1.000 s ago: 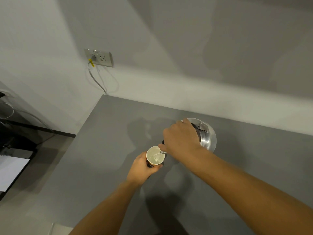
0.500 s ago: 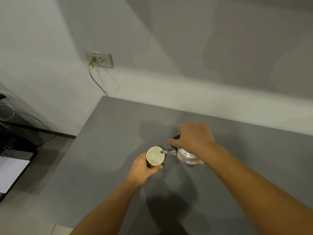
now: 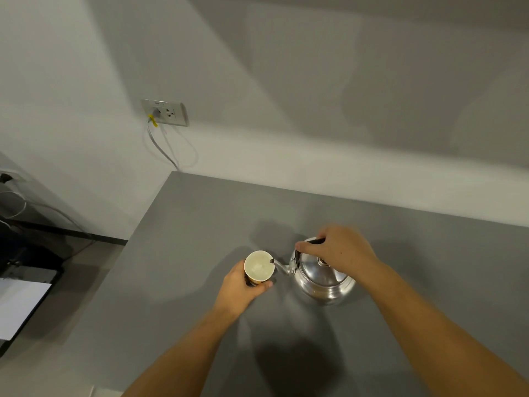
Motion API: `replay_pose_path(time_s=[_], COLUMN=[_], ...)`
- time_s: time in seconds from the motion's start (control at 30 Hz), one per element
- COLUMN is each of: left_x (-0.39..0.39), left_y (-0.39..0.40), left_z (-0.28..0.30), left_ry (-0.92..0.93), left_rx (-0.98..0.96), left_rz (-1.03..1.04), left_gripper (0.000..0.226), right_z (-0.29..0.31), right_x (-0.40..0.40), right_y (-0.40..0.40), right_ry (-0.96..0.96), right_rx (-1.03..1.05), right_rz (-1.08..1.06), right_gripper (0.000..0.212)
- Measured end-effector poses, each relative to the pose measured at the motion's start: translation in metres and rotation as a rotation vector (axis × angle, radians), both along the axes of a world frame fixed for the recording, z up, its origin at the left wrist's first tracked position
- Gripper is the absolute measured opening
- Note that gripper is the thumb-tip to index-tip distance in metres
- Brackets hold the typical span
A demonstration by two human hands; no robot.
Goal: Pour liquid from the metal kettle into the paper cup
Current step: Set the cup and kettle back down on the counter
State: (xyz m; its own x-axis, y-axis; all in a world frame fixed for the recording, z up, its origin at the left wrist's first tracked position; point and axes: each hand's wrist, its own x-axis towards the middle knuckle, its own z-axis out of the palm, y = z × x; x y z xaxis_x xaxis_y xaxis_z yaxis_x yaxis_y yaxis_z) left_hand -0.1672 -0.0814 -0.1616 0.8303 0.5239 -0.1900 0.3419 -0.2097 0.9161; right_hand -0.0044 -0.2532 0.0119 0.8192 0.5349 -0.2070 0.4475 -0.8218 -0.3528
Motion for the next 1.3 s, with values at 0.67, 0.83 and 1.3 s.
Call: replay_pose_path(time_s=[0.67, 0.83, 1.3], left_x=[0.016, 0.058, 0.149], left_y=[0.029, 0.051, 0.081], left_z=[0.041, 0.047, 0.048], left_ry=[0.083, 0.135, 0.19], left_rx=[0.157, 0.171, 0.25], left_rz=[0.078, 0.1, 0.041], left_gripper=[0.04, 0.044, 0.046], right_z=[0.001, 0.005, -0.021], right_x=[0.034, 0.07, 0.195], right_y=[-0.046, -0.041, 0.023], right_ry=[0.108, 0.08, 0.046], right_rx=[0.226, 0.251, 0.21], right_rz=[-0.204, -0.221, -0.275], right_gripper=[0.061, 0.066, 0.066])
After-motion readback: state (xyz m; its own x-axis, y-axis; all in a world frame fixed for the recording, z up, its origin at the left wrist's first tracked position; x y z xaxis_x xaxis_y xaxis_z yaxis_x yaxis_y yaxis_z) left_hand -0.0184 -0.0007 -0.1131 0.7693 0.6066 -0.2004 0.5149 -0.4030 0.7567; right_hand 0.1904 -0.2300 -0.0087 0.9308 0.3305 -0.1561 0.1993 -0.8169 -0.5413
